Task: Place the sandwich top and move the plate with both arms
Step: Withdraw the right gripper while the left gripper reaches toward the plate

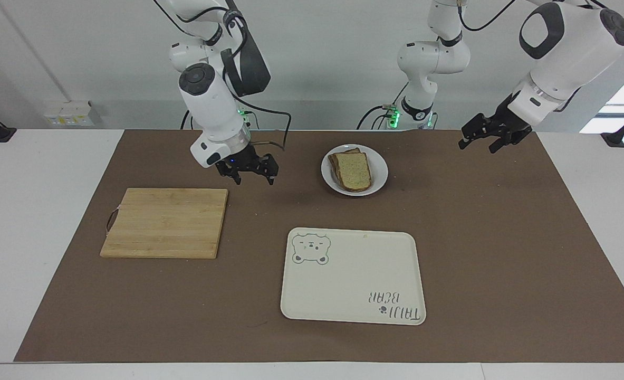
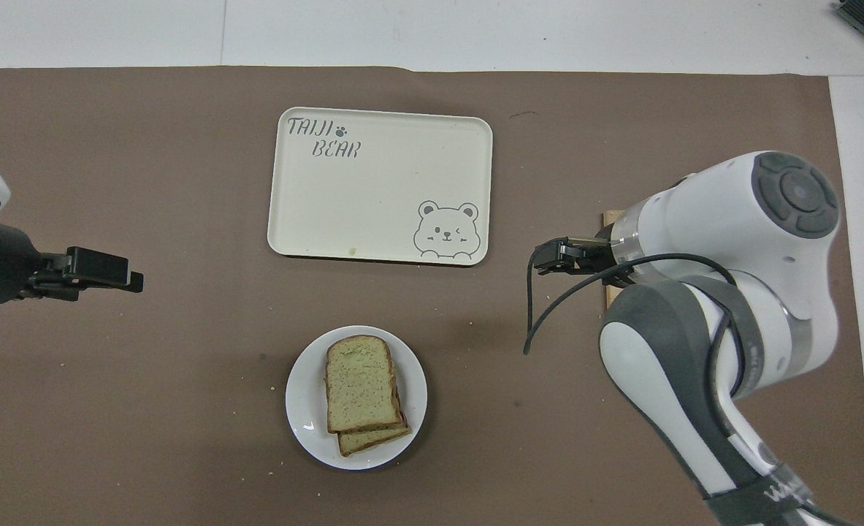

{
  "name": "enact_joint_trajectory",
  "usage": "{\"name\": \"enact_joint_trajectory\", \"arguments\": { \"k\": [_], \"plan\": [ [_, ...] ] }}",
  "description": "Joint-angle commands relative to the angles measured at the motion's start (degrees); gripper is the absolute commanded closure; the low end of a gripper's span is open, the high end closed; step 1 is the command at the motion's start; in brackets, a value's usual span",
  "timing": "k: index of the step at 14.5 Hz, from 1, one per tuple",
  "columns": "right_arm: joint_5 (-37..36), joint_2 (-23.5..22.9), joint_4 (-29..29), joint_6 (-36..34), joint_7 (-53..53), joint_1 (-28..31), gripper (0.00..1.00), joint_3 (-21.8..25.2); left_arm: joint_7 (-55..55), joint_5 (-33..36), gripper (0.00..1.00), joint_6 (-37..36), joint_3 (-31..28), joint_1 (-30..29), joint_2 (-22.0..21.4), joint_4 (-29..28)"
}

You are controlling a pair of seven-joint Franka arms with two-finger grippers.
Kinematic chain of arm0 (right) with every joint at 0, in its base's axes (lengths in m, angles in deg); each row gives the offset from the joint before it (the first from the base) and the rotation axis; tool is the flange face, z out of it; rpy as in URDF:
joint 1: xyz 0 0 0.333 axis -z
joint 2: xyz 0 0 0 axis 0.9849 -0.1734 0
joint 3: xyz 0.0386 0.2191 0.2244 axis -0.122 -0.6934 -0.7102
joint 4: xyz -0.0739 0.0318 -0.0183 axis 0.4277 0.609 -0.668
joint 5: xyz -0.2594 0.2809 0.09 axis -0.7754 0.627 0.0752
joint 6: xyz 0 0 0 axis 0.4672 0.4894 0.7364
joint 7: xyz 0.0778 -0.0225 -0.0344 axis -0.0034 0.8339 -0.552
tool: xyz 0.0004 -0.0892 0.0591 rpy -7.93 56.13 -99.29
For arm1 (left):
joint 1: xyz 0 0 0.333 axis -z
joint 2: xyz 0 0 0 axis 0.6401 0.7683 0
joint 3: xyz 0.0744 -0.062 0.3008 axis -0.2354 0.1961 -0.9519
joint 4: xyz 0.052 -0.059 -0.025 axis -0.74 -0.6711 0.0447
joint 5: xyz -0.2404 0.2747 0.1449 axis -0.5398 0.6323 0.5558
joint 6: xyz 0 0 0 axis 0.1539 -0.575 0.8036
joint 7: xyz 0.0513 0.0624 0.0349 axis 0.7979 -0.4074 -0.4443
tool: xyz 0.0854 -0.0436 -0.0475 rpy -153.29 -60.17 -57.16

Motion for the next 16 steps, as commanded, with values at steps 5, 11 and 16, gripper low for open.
{"name": "enact_joint_trajectory", "arguments": {
  "k": [5,11,16],
  "plan": [
    [-4.69,3.79,4.71,-8.11,3.46,8.15,0.00,-0.52,3.76,-9.58,0.00,11.65,-0.05,2.63,-2.89,-12.73],
    [-6.89,7.04,6.57,-12.34,8.91,12.20,0.00,-0.34,19.31,-18.71,0.00,15.61,-0.05,2.81,-2.27,-24.14],
    [-10.06,9.41,6.74,-16.73,12.59,13.43,0.00,1.59,30.65,-27.41,0.00,20.53,-0.05,3.08,-2.89,-35.30]
  ]
}}
